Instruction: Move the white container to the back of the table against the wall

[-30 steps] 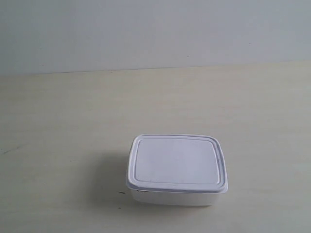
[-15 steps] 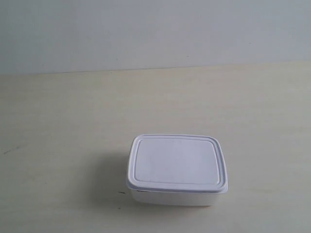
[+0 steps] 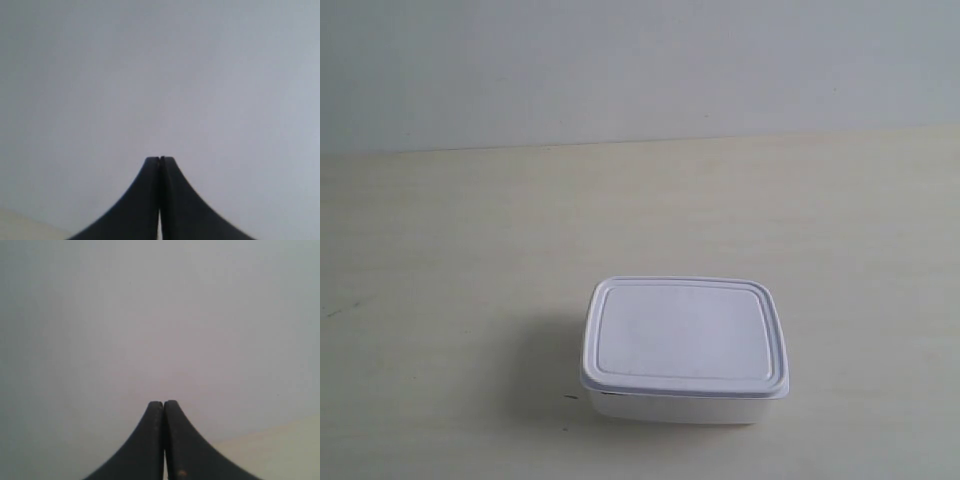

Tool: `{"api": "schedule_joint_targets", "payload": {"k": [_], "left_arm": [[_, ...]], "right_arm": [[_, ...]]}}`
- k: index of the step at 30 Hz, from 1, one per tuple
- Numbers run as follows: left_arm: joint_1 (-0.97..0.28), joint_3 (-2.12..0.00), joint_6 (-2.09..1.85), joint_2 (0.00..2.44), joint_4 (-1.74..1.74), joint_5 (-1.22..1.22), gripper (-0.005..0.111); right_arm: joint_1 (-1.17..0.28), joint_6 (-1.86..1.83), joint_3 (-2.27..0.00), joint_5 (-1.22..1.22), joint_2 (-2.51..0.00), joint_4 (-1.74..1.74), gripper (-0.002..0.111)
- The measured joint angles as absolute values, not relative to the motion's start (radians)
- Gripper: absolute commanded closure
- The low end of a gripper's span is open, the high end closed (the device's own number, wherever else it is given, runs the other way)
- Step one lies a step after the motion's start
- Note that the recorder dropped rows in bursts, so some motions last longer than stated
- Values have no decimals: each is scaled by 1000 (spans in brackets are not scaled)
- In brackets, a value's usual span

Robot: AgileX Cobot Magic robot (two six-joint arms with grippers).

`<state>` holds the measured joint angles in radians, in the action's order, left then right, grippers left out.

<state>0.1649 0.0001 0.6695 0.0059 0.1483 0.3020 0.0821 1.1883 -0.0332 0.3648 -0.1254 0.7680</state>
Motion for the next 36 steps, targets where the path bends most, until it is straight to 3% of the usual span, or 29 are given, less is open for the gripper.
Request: {"api": "schedule_joint_targets", "payload": {"k": [9, 19, 25, 30, 36], "left_arm": [[165, 0, 700, 6, 166, 444, 107], [165, 0, 789, 6, 203, 523, 107], [165, -6, 1081, 47, 519, 533, 107], [165, -115, 1354, 211, 871, 567, 107], [165, -177, 1483, 433, 1041, 736, 107]], "right_arm": [[82, 1376, -133, 373, -389, 986, 108], [82, 1385, -182, 571, -677, 1122, 108], [82, 1387, -183, 679, -771, 1152, 108], [82, 1387, -194, 741, -793, 1181, 108], [82, 1410, -198, 786, -793, 1237, 108]]}}
